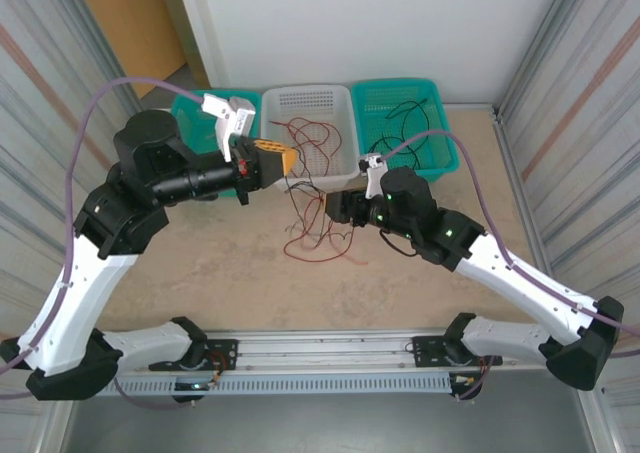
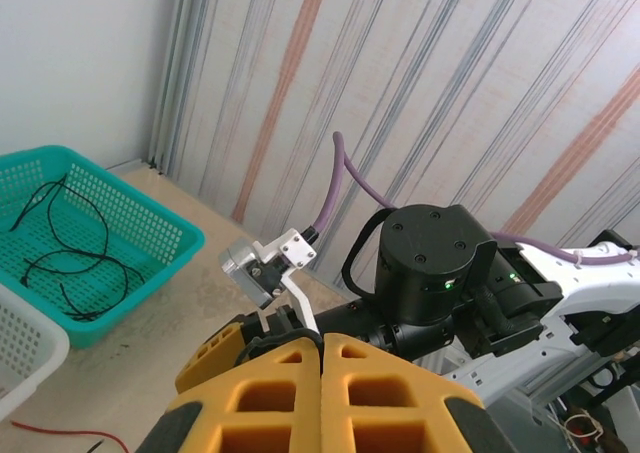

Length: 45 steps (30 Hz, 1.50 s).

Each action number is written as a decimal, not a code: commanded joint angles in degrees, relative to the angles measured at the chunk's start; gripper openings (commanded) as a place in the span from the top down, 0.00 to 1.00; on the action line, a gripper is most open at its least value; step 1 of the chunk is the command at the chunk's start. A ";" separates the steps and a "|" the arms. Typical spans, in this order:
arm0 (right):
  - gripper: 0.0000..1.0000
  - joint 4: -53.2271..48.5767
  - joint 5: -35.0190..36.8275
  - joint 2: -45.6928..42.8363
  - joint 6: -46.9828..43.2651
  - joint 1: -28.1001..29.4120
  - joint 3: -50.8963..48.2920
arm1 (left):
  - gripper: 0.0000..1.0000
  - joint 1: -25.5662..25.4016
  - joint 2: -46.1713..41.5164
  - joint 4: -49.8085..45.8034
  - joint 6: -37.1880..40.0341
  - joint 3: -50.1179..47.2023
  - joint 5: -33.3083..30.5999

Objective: Untangle the cables

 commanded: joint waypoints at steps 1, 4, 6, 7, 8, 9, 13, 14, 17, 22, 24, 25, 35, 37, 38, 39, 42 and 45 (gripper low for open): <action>0.49 -1.03 -0.87 1.28 -0.88 1.04 -0.81 | 1.00 -0.40 0.19 3.14 -1.27 0.12 1.61; 0.50 0.23 -1.36 1.96 -1.59 5.08 -2.72 | 1.00 -0.40 0.12 3.17 -1.41 0.43 1.64; 0.45 1.64 -2.78 2.42 -1.12 6.74 -4.06 | 1.00 -0.43 0.07 3.14 -1.49 0.54 1.68; 0.41 1.99 -3.15 2.94 -0.90 7.41 -4.45 | 1.00 -0.46 -0.06 3.07 -1.49 0.49 1.72; 0.38 1.97 -2.96 3.39 -0.89 8.14 -4.65 | 1.00 -0.49 -0.13 3.01 -1.49 0.57 1.73; 0.36 1.82 -2.35 3.85 -0.89 8.70 -4.75 | 1.00 -0.50 -0.15 2.99 -1.49 0.55 1.68; 0.36 2.06 -0.95 3.80 0.02 8.33 -5.75 | 1.00 -0.55 -0.67 2.90 -1.66 0.89 1.44; 0.37 2.37 -0.92 3.31 0.28 8.01 -6.05 | 1.00 -0.52 -0.70 2.86 -1.83 1.03 1.44; 0.39 3.52 -0.85 0.74 1.05 7.20 -7.08 | 1.00 -0.54 -0.84 2.90 -2.04 1.25 1.85; 0.40 1.28 0.84 -0.14 -0.25 7.27 -5.58 | 1.00 -0.52 -0.67 2.86 -2.01 1.57 1.98; 0.43 0.59 2.61 -0.20 -0.36 7.06 -5.39 | 1.00 -0.56 -0.54 3.06 -2.03 1.45 1.99; 0.44 0.56 2.62 -0.23 -0.36 6.78 -5.17 | 1.00 -0.65 -0.46 3.18 -2.15 1.38 2.13; 0.52 2.68 4.45 -2.80 -3.99 7.86 -2.03 | 1.00 -1.17 0.11 3.36 -2.29 0.93 2.12; 0.53 3.33 4.08 -2.85 -4.48 7.84 -1.80 | 1.00 -1.51 0.38 3.43 -2.27 0.93 2.34; 0.54 3.40 3.79 -2.50 -4.58 7.86 -1.48 | 1.00 -1.62 0.47 3.43 -2.25 1.04 2.34; 0.55 3.32 3.18 -2.08 -4.79 7.89 -0.98 | 1.00 -1.91 0.55 3.43 -2.19 1.00 2.34; 0.53 3.33 2.17 -0.32 -5.49 8.38 0.32 | 1.00 -2.24 0.80 3.45 -2.16 1.08 2.42; 0.40 2.01 2.11 1.98 -5.98 8.50 1.83 | 1.00 -2.34 0.93 3.43 -2.02 1.42 2.35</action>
